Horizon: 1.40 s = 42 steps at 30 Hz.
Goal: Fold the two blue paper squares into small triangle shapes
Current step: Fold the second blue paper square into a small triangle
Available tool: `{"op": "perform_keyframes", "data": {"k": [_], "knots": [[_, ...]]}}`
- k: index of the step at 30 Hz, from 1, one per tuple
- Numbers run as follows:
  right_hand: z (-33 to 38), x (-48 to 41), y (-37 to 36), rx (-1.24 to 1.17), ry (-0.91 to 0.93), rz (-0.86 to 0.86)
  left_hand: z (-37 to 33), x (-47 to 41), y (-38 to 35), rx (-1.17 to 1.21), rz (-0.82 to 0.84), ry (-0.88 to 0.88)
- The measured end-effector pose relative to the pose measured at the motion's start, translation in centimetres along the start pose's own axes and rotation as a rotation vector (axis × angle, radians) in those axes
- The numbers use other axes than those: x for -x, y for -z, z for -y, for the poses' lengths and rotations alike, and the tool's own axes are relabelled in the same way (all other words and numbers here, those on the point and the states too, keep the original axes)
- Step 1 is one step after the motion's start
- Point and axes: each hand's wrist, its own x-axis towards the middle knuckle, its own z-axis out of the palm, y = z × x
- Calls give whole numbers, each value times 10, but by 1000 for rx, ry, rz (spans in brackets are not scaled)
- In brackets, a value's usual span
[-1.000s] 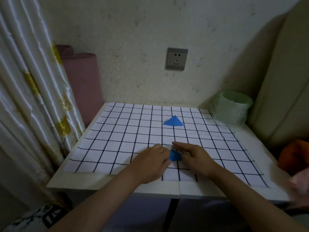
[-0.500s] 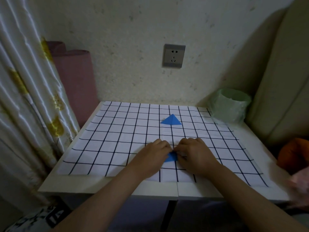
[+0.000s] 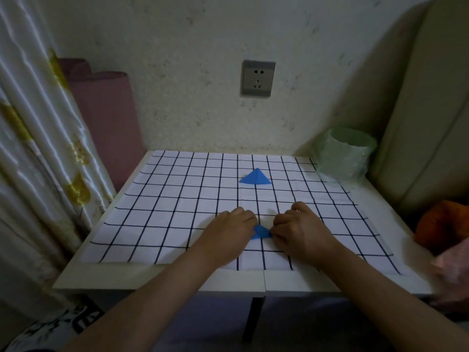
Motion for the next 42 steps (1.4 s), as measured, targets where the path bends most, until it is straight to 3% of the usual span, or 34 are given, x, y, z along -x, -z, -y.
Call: {"op": "perform_keyframes", "data": {"k": [7,13,23,29,32,42], "knots": [[-1,17,0,-18,-79,3,-6,-5,8,138,4,93],[1,13,-5,-249,-327,-28,-6,-5,7,125,45,125],[6,-13,-2,-686,-473,-49,-4,-10,21,679,-34,425],[4,-18,11,-934,-515,-117,-1,-13,43,656,-123,450],[9,-22,16,-1069,-532,-166,-2,-14,51,758,-109,483],[18,-25,19,-1176,-602,-198,-9,-14,49,751,-201,436]]}}
